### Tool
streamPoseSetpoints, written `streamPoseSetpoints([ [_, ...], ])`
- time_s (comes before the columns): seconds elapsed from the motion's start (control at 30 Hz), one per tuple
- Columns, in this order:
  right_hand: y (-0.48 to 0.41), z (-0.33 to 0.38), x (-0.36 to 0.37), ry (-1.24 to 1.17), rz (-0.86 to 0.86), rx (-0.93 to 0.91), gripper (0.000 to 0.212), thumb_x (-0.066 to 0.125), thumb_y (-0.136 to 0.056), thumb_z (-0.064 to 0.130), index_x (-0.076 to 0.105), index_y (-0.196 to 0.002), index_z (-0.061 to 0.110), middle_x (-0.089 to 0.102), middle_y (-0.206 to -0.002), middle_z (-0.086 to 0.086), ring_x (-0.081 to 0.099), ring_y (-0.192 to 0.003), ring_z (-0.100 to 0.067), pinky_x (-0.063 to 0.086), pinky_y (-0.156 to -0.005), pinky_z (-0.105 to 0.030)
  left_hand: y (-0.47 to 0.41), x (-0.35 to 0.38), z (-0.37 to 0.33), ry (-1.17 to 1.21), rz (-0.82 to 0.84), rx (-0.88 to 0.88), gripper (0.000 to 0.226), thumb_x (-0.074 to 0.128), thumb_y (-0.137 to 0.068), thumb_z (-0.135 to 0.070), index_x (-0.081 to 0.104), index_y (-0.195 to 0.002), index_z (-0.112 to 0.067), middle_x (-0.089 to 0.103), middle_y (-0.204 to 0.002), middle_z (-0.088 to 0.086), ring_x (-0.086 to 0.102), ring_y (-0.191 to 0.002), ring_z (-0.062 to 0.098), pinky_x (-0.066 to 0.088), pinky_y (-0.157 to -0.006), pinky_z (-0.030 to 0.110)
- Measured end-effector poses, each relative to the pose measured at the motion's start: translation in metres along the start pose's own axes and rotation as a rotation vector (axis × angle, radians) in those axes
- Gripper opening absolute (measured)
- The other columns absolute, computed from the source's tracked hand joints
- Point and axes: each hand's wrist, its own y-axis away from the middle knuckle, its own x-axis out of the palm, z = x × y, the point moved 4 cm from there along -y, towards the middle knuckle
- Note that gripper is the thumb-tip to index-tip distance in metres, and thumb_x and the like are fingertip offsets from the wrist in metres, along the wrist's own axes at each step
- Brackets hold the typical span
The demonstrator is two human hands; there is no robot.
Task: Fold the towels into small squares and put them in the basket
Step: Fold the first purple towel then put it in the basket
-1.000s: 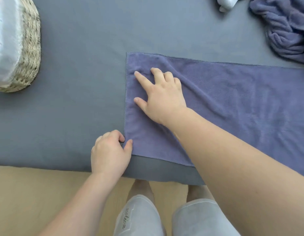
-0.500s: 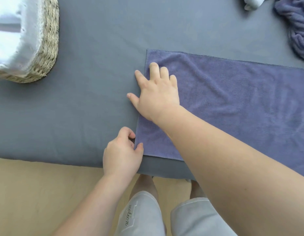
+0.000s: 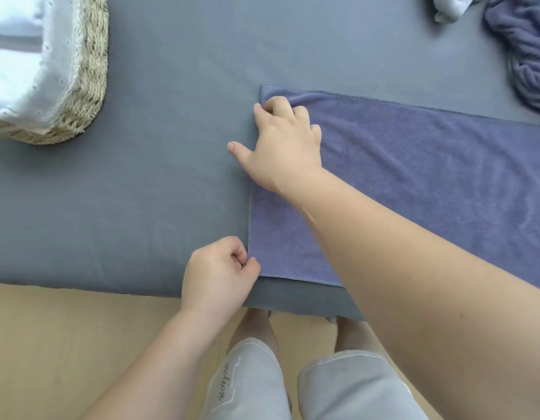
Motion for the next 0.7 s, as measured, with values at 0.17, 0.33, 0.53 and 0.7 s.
streamPoseSetpoints([
  [0.17, 0.013, -0.022, -0.02, -0.739, -0.133, -0.047, 0.041, 0.055, -0.102, 0.028, 0.057, -0.141, 0.014, 0.053, -0.127, 0.008, 0.053, -0.111, -0.012, 0.044, -0.102, -0.033, 0.014, -0.004, -0.027, 0.116, 0.123, 0.158, 0.025, 0.075, -0.072, -0.009, 0.056, -0.06, -0.017, 0.055, -0.055, 0.001, 0.043, -0.05, 0.011, 0.044, -0.053, 0.03],
  [0.33, 0.037, -0.073, -0.043, -1.131, -0.085, 0.019, 0.035, 0.049, -0.105, 0.019, 0.059, -0.139, 0.015, 0.054, -0.137, 0.008, 0.054, -0.121, -0.002, 0.044, -0.098, -0.014, 0.032, 0.011, -0.073, 0.098, 0.219, 0.397, 0.025, 0.074, -0.072, -0.014, 0.053, -0.06, -0.018, 0.053, -0.055, -0.006, 0.048, -0.051, 0.012, 0.045, -0.051, 0.028],
  [0.53, 0.063, -0.158, -0.063, -1.498, -0.101, 0.108, 0.035, 0.052, -0.102, 0.03, 0.063, -0.132, 0.017, 0.067, -0.132, 0.006, 0.062, -0.124, -0.016, 0.05, -0.102, -0.037, 0.055, 0.061, -0.139, 0.054, 0.316, 0.588, 0.021, 0.069, -0.07, -0.023, 0.049, -0.062, -0.022, 0.049, -0.052, -0.01, 0.049, -0.053, 0.01, 0.044, -0.051, 0.024],
  [0.7, 0.085, -0.223, -0.078, -1.75, -0.131, 0.178, 0.045, 0.037, -0.109, 0.03, 0.056, -0.138, 0.0, 0.065, -0.134, -0.006, 0.065, -0.12, -0.029, 0.05, -0.105, -0.045, 0.075, 0.112, -0.192, -0.089, 0.276, 0.703, 0.021, 0.065, -0.07, -0.026, 0.046, -0.063, -0.025, 0.051, -0.054, -0.009, 0.051, -0.056, 0.015, 0.048, -0.054, 0.034],
])
